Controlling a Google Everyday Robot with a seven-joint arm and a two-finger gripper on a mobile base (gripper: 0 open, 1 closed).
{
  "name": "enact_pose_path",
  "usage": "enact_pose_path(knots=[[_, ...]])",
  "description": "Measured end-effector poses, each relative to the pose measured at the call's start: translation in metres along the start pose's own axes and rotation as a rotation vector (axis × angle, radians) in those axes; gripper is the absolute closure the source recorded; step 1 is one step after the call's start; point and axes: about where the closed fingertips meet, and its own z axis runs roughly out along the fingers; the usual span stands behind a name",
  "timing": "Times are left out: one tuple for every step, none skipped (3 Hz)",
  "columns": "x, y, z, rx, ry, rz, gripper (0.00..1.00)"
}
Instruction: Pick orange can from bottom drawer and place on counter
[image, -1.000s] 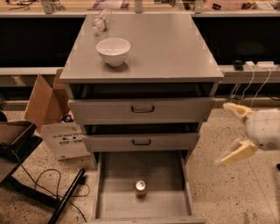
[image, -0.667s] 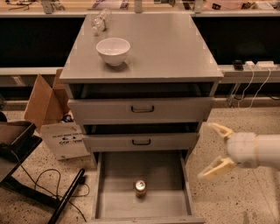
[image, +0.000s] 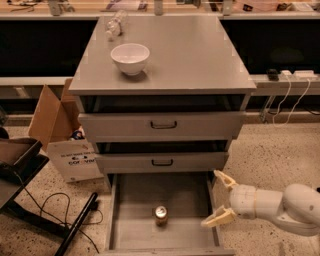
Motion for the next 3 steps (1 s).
enact_pose_path(knots=[[0.048,0.009,0.046,-0.01,-0.056,0.04,0.0],[0.048,0.009,0.046,-0.01,-0.056,0.04,0.0],[0.069,0.0,0.074,-0.012,-0.061,0.027,0.0]])
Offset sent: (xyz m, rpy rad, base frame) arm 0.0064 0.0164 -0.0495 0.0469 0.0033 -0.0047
